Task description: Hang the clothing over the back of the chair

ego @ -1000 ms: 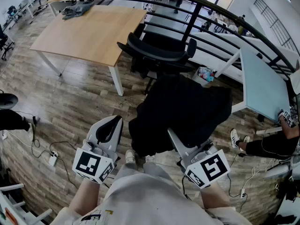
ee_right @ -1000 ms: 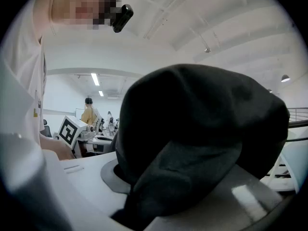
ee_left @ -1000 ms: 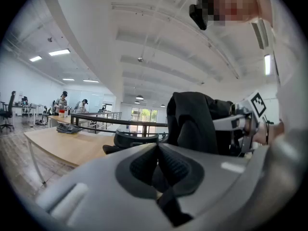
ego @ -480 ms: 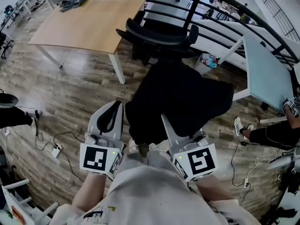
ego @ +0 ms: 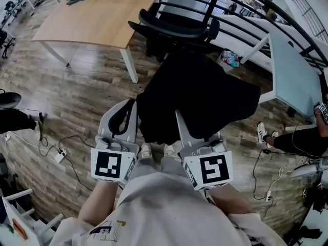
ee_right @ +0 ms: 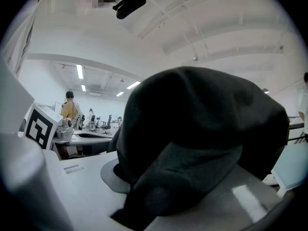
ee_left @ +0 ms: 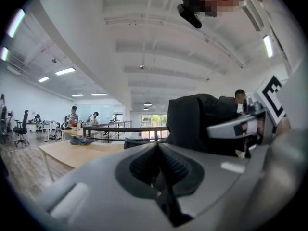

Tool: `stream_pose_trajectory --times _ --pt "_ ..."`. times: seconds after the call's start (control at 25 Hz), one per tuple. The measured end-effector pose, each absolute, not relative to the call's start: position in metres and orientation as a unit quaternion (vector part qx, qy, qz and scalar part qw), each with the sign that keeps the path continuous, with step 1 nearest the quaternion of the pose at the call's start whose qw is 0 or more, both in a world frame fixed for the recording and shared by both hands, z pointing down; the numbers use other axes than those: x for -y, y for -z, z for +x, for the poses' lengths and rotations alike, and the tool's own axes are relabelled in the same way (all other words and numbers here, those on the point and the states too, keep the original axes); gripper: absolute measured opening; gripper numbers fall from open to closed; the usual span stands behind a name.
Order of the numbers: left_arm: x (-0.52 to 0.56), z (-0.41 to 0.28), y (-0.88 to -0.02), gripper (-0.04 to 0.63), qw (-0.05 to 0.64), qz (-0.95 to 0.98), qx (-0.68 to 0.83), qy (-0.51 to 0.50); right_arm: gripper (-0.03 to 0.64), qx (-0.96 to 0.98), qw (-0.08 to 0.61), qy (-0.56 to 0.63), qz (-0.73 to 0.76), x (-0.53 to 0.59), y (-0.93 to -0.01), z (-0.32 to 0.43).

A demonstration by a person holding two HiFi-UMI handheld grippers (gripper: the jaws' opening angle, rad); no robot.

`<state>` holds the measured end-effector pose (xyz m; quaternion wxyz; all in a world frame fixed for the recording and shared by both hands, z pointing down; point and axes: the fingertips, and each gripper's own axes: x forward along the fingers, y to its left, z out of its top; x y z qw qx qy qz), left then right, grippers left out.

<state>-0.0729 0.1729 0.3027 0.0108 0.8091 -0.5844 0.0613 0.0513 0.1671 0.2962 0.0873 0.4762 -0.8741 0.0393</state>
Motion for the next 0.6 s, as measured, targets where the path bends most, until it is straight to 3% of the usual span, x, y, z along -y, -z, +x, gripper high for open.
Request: stream_pose_trajectory --times 0.6 --pt "-0.153 -0.037 -0.294 0.002 -0.017 0.795 0.605 -0.047 0.130 0.892 0.061 -0.007 0.447 -0.144 -0.288 0.065"
